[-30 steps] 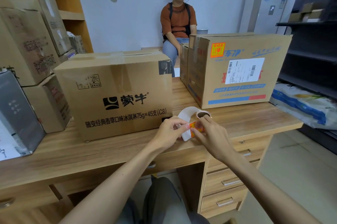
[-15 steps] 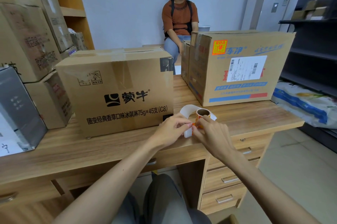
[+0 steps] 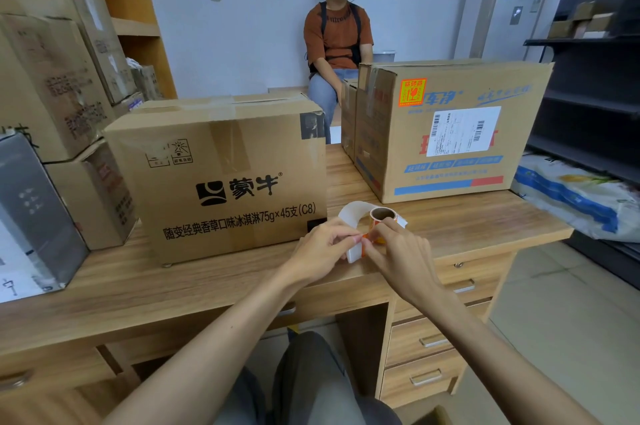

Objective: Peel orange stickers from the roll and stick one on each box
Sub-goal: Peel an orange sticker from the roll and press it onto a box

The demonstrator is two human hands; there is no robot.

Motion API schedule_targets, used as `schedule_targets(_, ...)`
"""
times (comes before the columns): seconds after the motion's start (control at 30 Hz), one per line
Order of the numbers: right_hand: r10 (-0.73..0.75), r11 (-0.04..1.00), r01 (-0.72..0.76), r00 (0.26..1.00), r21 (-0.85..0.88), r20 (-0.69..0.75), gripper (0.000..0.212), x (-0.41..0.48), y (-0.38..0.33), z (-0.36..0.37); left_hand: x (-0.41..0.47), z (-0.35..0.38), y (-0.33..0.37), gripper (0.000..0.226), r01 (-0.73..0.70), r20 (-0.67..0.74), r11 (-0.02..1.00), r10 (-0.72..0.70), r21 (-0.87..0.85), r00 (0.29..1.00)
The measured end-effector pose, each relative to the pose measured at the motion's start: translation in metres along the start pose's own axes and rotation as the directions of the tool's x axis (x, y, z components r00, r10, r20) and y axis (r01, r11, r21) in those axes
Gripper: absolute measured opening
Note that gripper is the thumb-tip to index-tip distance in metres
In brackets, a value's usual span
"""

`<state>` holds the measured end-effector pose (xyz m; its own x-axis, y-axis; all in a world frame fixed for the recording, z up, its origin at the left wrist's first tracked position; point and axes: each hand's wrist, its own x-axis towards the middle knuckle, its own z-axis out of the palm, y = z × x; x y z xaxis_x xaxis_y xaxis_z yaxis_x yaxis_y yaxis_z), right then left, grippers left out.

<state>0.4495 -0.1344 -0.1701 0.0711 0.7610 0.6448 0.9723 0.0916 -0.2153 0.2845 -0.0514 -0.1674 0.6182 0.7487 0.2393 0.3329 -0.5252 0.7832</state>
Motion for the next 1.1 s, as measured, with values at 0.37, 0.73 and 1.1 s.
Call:
schedule_targets(0.37,0.008,0.999,-0.007,1.000,-0.051,0.019,0.021,0.001,-0.005,-0.004,-0.004,-0.001,0.001,0.020,0.010,0.012,1.000,-0.010,-0.019,1.000)
schedule_targets(0.73,-0.034,0.997,0.035,0.999,-0.075,0.008,0.022,-0.001,-0.009,-0.007,-0.007,-0.002,0.006,0.022,0.042,0.023,0.999,-0.042,0.013,0.999)
schedule_targets(1.1,-0.048,0.989,0.049,0.999,-0.141,0.013,0.015,0.000,-0.010,-0.007,-0.008,0.000,0.003,0.024,-0.027,-0.005,0.988,0.028,0.153,1.000)
